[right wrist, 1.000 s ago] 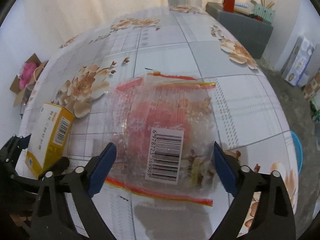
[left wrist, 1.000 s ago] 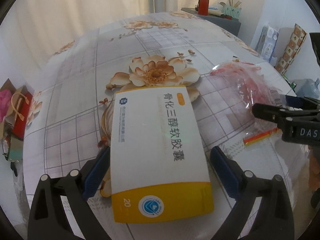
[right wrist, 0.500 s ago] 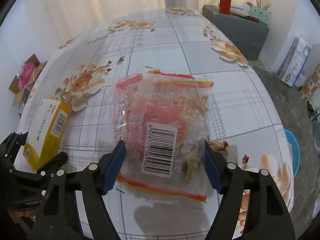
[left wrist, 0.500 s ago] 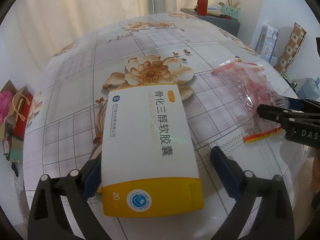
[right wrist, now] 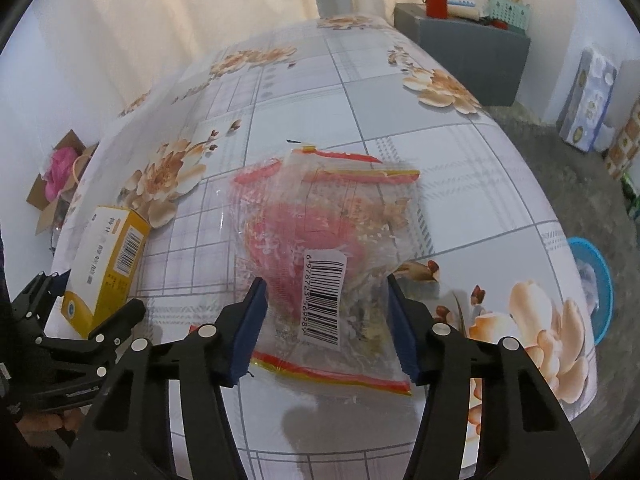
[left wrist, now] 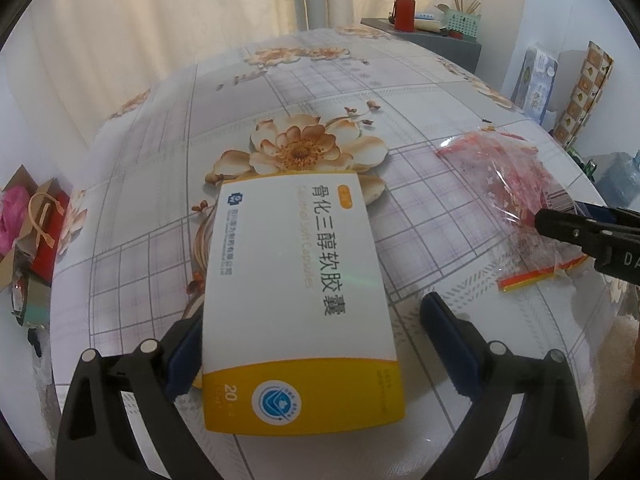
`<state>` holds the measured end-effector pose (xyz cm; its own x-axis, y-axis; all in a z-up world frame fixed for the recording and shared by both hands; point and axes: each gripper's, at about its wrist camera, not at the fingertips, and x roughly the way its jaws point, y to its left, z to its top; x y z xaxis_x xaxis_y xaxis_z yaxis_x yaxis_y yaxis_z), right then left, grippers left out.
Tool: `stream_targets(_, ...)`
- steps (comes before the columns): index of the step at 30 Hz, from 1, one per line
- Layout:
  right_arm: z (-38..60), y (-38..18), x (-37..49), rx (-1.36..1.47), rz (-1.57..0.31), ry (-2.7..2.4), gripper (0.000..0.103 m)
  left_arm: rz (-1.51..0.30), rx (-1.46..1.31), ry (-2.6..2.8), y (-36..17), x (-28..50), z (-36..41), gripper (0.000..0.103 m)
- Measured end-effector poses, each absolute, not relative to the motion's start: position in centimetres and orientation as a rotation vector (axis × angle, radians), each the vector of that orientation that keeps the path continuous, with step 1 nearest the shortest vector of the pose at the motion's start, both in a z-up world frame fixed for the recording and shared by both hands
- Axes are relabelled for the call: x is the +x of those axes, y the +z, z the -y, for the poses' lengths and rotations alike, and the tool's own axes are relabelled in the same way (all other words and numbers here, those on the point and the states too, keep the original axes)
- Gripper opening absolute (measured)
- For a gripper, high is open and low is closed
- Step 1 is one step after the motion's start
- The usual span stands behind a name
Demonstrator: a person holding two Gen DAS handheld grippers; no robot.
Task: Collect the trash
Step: 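Carry the box with the left tool while the right tool carries the zip bag toward the wastebasket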
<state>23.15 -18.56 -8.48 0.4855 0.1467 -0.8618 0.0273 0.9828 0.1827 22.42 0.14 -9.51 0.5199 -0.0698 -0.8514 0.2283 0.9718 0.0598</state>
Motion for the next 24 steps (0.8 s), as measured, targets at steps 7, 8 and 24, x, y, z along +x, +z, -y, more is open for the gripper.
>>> stream_targets(7,19.0,-8.4,22.8,0.215,-1.061,0.076,0.049,-0.993,0.183,-0.179,-9.5,22.5,-0.1,0.096)
stream_targets(8,19.1,-8.4,22.7,0.228,-1.061,0.078,0.048,-0.987,0.187,-0.177,-9.5,22.5,-0.1,0.095)
stream_targets(24,21.4,-8.4,21.7,0.443,-1.052,0.147,0.024,-0.921,0.171,-0.226,-7.6,21.4,-0.9,0.070)
